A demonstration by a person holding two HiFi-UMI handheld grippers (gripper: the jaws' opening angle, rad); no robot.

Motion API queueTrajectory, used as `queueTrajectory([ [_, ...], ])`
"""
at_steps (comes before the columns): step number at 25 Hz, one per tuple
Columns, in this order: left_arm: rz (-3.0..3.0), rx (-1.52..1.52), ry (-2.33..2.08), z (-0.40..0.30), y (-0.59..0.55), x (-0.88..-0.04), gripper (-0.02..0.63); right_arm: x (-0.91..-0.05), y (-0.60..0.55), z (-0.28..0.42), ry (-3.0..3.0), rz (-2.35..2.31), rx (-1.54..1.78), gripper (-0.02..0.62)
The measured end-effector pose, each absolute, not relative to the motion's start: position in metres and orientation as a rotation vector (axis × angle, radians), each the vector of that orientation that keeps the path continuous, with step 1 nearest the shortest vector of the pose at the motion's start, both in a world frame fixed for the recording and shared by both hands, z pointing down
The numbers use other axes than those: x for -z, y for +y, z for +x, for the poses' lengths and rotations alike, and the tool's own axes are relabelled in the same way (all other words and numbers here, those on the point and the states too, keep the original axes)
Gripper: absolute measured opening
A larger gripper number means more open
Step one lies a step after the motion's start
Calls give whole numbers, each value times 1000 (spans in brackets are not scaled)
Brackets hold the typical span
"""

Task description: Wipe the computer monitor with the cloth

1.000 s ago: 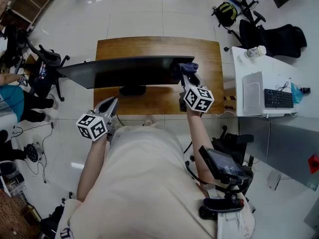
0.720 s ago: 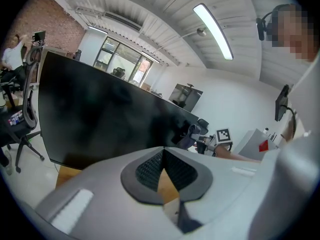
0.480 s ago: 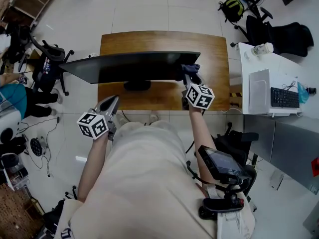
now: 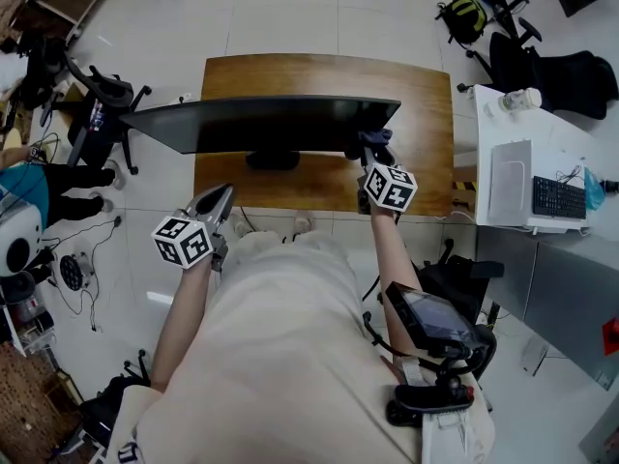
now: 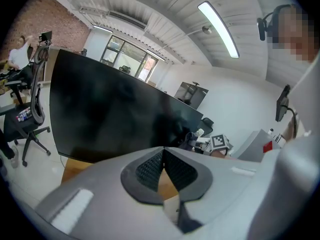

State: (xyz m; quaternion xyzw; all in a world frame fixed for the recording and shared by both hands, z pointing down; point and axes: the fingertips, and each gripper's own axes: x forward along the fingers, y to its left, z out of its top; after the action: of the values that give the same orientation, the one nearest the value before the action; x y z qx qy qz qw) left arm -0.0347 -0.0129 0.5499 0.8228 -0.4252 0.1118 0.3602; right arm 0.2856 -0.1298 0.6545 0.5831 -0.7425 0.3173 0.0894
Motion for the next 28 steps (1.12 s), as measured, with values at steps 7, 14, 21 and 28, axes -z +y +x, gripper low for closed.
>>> queueTrajectory([
  [7,2106,-288,-1115,-36,-9,-551,-2,-683,-124,285,-2162,1692,-952,123],
  [14,2084,-293,-1134,-42,-6,-552,-2,-719,-120,285,-2110,1656,-953,123],
  [21,2073,-300,-1148,-47,-7,-552,-2,-750,-114,285,-2065,1634,-974,123],
  [28,2069,-303,-1150,-46,-10,-550,-2,-768,-110,285,-2036,1615,-993,123],
])
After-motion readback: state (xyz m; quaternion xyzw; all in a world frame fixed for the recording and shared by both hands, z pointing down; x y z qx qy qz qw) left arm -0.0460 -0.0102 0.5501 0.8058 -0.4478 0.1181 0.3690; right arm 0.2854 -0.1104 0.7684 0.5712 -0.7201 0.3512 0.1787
